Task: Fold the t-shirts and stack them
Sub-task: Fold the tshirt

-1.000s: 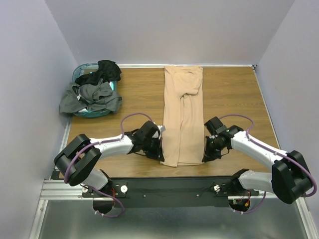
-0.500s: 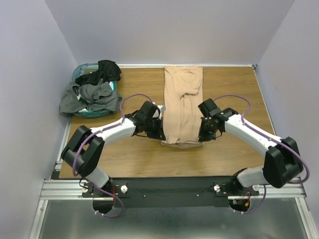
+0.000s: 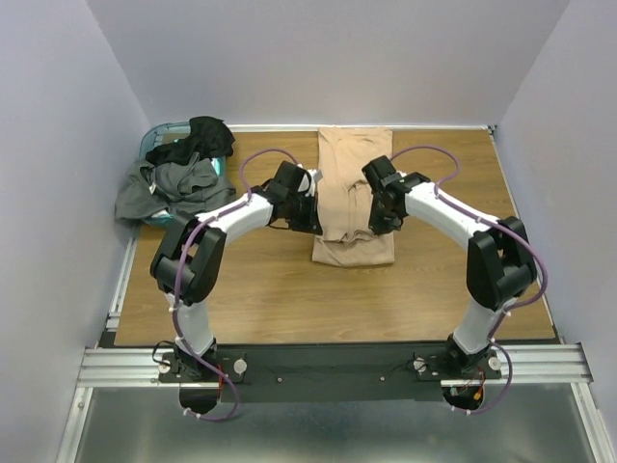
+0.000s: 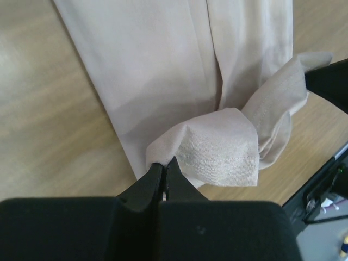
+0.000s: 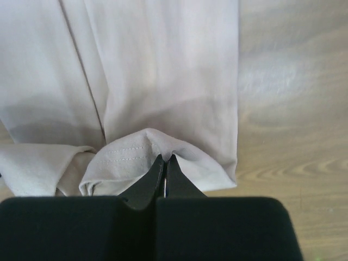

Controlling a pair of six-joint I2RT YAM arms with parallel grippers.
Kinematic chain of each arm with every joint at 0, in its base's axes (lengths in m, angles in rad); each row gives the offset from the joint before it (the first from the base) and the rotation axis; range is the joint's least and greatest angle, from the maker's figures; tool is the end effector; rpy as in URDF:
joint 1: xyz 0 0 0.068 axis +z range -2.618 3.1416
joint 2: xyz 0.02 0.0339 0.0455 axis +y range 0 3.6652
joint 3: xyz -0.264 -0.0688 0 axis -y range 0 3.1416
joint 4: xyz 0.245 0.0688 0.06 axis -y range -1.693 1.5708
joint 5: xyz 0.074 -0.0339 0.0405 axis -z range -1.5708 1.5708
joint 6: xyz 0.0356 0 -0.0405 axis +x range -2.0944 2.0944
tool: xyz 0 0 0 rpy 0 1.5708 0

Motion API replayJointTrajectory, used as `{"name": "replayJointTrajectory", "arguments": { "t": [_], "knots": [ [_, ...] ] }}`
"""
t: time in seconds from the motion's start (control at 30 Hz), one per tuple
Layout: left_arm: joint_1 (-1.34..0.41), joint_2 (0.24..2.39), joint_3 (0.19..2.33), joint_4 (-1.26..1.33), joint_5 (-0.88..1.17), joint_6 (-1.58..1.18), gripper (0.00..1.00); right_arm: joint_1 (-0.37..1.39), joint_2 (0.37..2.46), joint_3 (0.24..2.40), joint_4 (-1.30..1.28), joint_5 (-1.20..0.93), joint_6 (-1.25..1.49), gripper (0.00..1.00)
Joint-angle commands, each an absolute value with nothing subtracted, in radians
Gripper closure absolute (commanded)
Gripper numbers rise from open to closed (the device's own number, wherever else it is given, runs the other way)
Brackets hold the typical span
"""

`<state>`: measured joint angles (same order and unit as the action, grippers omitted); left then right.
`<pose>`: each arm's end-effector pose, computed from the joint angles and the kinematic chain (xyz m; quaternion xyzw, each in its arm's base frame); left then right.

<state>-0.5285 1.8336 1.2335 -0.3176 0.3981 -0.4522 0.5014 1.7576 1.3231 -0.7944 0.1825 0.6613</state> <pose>0.3295 -0.2084 0.1948 0.0988 0.9254 -0.3133 0.1892 0.3127 0.1640 0.2215 0.0938 0.9770 0.0180 0.1909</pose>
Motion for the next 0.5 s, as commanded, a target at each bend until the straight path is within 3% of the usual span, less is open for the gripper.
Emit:
{"name": "replayJointTrajectory", "arguments": {
  "t": [0.0, 0.47],
  "knots": [
    [-0.497, 1.907, 1.339, -0.328, 0.436, -0.413, 1.00, 0.453, 1.824, 1.399, -0.779, 0.258, 0.606, 1.00],
    [-0.431, 2.169, 1.687, -0.387, 0.469, -0.383, 1.00, 0.331, 2.020, 1.646, -0.755, 0.264, 0.500, 1.00]
  ]
}}
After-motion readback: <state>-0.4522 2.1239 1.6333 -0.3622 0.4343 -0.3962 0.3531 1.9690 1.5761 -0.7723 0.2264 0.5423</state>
